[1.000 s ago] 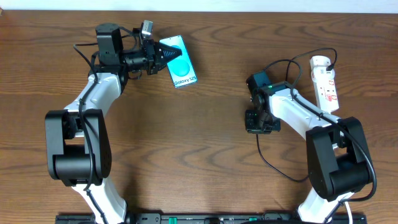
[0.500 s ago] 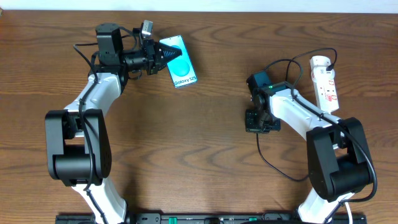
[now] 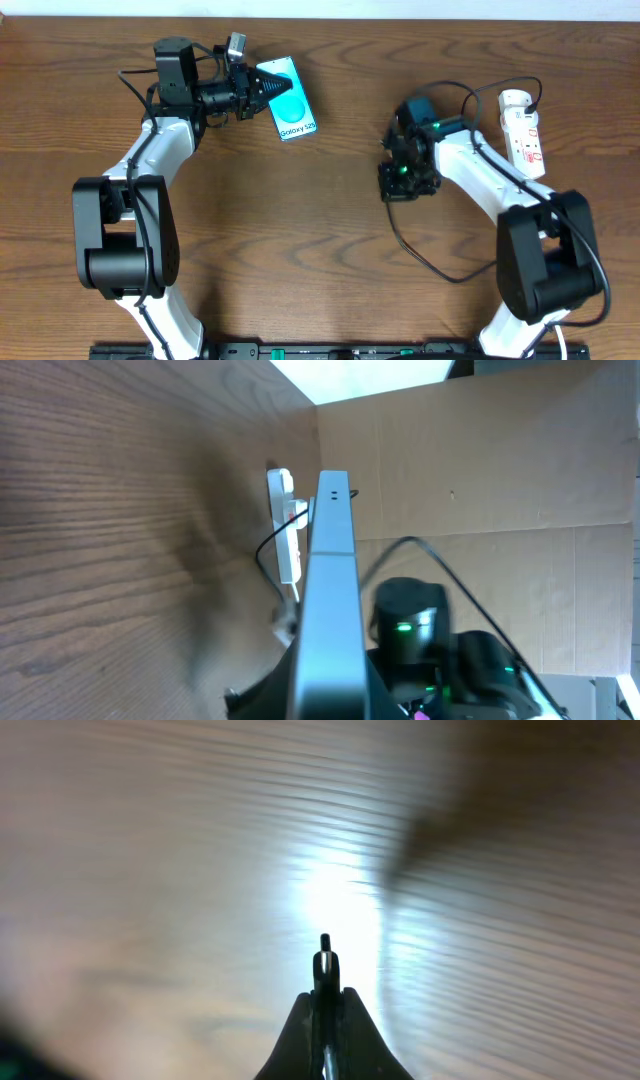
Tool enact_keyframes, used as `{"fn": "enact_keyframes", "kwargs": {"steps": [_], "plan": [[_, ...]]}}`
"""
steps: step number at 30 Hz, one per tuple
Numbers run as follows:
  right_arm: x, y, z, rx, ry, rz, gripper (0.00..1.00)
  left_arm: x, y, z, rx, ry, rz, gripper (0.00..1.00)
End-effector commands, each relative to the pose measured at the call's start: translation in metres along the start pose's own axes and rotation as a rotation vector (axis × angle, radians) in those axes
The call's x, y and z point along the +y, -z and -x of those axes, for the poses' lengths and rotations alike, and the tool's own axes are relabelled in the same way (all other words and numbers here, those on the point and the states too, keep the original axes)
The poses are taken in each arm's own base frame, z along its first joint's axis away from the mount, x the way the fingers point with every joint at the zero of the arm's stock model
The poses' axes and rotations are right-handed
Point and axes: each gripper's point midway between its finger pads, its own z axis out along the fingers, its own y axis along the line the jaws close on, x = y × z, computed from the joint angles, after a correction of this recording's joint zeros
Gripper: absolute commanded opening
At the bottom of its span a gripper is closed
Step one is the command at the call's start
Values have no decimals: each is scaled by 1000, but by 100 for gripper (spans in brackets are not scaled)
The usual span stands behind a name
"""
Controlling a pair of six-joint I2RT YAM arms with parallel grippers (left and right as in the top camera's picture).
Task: Plug charger to phone and switch on socket
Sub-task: 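Carry the plug with the right gripper toward the phone's bottom end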
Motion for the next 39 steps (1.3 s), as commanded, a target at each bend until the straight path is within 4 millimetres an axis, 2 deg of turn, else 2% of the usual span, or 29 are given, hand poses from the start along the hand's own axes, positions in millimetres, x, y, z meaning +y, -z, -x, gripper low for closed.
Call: {"fn": "enact_keyframes", "kwargs": {"steps": [1,5,9,13,18,24,27,32,39], "plan": [[65,44,6,-91,258,282,1,-4,1,-2,23,-5,-23,7],[110,83,-10,-167,519,523,1,-4,1,-2,23,-5,-23,7],[135,109,-29,-216,683,683,1,-4,1,-2,23,-4,-23,7],[146,121,-41,-241,766,776,1,-4,1,-2,23,-4,-23,7],[151,126,-43,-256,794,817,1,-4,1,-2,24,-1,-24,7],[164,142,-46,-298,822,938,1,-8,2,-4,36,2,-39,7],[170,153,-48,-317,822,1013,1,-17,2,-1,40,2,-65,7],[176,164,-49,-313,789,1088,1,-44,4,8,33,-7,-124,7],[179,167,-38,-291,730,1092,1,-97,13,13,16,-56,-231,7]]}}
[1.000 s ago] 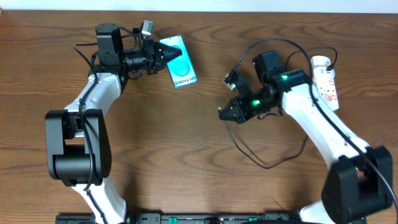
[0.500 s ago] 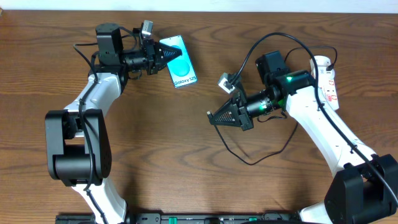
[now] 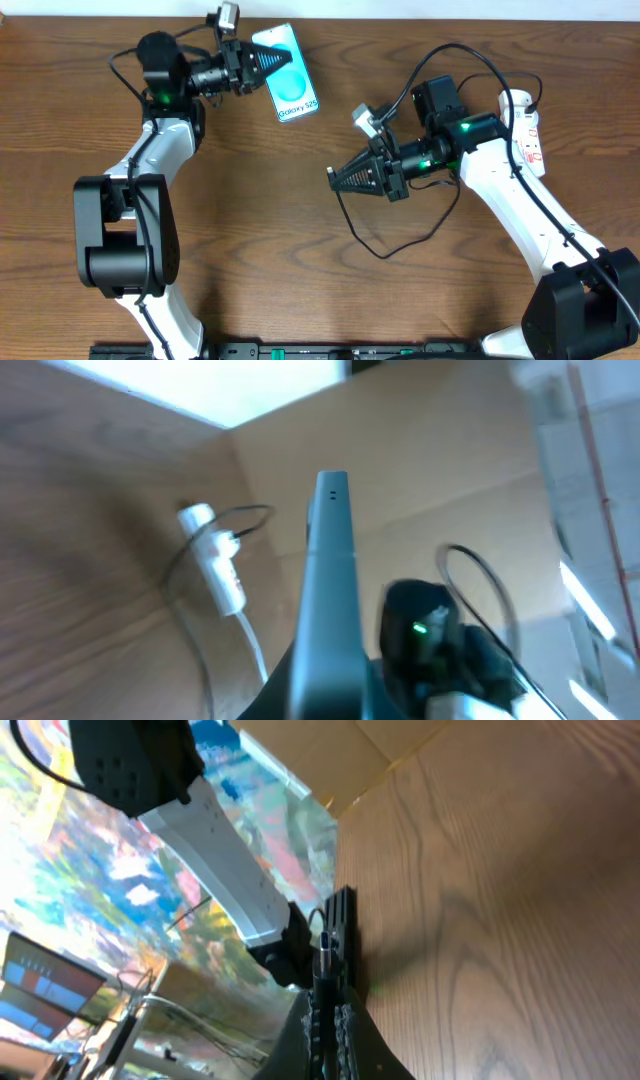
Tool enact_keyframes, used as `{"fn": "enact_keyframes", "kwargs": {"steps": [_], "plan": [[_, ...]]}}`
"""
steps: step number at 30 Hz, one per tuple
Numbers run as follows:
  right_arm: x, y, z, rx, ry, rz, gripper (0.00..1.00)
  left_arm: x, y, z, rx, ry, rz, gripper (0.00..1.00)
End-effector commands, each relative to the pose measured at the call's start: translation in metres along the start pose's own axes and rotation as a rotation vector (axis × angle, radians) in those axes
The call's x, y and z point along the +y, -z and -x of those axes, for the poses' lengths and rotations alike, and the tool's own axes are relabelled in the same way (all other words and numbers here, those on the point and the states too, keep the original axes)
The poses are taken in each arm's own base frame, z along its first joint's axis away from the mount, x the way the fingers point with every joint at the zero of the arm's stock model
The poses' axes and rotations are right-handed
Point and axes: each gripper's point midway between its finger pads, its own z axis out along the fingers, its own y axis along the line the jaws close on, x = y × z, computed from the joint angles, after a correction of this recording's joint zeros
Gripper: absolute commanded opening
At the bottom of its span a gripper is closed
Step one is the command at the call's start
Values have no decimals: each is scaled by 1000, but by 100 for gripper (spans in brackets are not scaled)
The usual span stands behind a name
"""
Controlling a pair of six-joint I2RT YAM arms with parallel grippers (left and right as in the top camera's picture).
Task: Plug charger to phone and switch on socket
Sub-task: 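Carry the plug with the right gripper toward the phone's bottom end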
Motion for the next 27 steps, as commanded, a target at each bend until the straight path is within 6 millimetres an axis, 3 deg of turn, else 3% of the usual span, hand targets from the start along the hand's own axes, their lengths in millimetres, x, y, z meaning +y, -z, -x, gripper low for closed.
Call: {"fn": "enact_keyframes", "kwargs": {"steps": [1,9,16,27], "plan": [[10,0,12,-24,-51,46,1,-24,1,2,16,138,-42,8],[4,0,29,-40,-58,35,1,-58,4,-3,26,131,-109,7],[-15,0,37,-47,-118,-71,1,-60,2,-1,11,153,-120,7],[-16,-16,72,-105,-126,-102,1,-65,-5,4,-29,98,-147,7]]}}
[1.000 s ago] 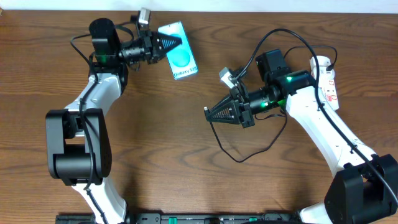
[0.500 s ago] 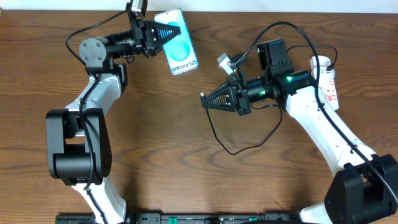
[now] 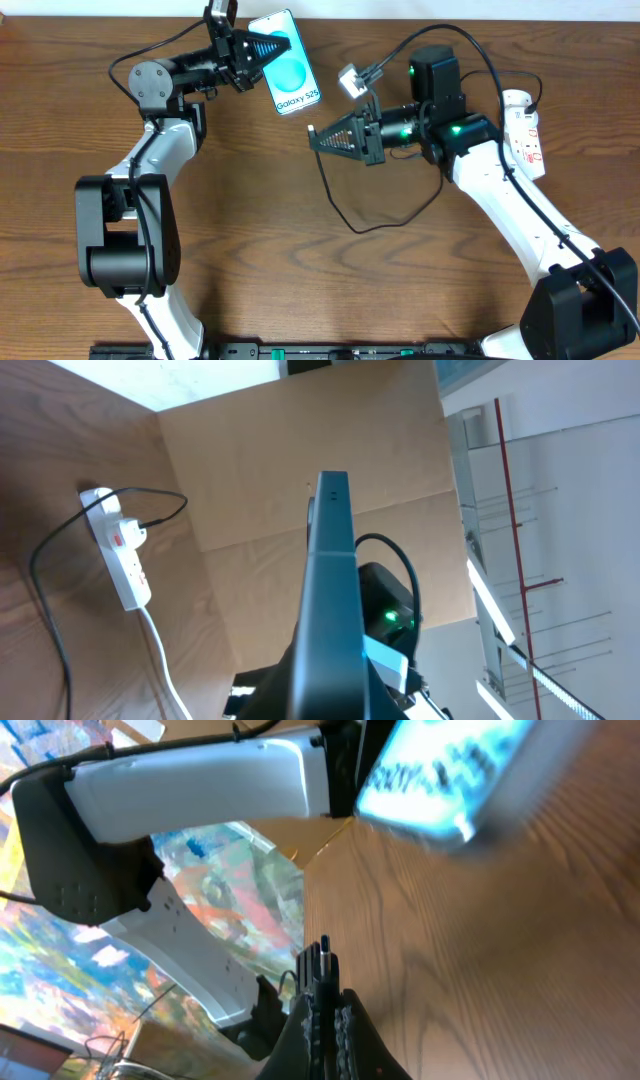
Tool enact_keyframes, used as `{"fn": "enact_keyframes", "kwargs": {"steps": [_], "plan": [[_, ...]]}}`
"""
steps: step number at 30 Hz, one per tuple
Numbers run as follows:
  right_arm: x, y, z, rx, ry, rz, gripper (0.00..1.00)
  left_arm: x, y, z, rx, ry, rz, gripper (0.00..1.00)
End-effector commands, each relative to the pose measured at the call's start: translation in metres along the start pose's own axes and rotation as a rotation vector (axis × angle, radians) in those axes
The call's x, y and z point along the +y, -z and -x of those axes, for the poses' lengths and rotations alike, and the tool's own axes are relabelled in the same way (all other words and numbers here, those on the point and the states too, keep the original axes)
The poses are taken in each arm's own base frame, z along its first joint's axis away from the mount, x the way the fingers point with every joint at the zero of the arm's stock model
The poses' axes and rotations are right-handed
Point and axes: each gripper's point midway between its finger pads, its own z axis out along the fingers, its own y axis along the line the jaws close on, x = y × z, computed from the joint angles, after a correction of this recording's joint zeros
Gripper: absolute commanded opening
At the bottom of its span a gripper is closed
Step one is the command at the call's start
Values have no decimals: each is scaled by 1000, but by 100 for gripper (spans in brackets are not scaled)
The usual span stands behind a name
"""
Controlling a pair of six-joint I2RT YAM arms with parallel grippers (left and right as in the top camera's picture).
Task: Plug charger to phone and switch on socket
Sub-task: 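Carry the plug with the right gripper toward the phone's bottom end, then align the plug tip with the phone's bottom port, left holding phone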
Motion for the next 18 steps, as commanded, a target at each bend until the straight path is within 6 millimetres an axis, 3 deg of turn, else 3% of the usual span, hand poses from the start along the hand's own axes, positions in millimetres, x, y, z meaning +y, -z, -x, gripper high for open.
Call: {"fn": "enact_keyframes", "kwargs": {"steps": [1,18], "plan": [[5,-5,10,-16,-91,-14,1,-11,-5,3,-21,-52,-27,7],[0,-4,16,-41,-81,-47,1,-10,-5,2,-13,-52,-23,7]]}}
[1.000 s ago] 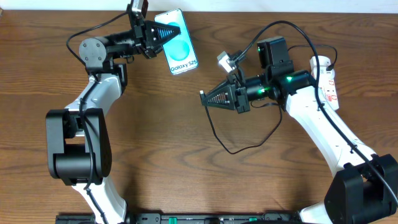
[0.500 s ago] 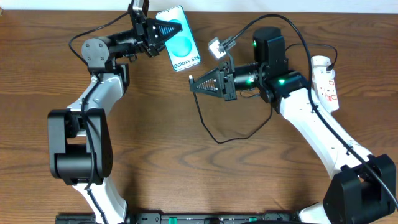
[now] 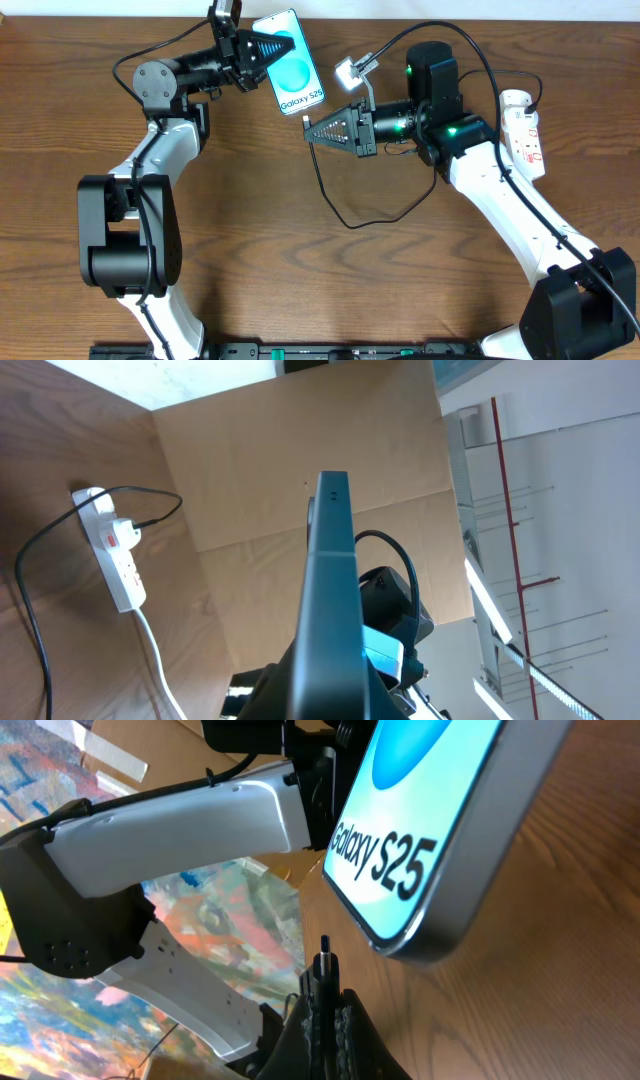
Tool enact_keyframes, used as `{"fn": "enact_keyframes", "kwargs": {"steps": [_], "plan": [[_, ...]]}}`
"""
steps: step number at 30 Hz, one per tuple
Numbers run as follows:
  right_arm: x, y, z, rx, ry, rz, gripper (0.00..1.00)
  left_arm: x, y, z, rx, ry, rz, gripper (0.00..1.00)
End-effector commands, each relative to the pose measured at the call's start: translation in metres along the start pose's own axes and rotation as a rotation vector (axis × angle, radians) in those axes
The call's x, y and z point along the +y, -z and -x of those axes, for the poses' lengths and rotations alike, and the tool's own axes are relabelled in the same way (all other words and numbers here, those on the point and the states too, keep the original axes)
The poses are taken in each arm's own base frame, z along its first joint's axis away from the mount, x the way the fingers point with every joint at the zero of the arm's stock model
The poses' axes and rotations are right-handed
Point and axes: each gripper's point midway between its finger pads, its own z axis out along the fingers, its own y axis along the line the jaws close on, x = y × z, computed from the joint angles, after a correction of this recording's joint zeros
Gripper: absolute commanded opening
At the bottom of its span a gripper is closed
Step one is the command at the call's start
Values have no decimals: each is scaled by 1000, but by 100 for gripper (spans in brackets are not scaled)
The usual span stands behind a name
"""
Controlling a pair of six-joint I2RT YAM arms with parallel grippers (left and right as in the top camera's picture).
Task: Plug charger to phone and switch on socket
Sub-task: 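Align the plug tip with the phone's bottom port, left holding phone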
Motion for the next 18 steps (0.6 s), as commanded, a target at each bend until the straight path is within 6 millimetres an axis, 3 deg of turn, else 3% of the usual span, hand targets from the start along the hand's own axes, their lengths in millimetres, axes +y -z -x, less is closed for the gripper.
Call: {"fn": "enact_keyframes", "kwargs": {"steps": [1,18], "plan": [[5,1,5,-8,11,0,1,-9,-1,3,-13,-54,-17,7],[4,1,9,-23,11,-14,1,-7,-1,-1,13,-53,-4,8]]}}
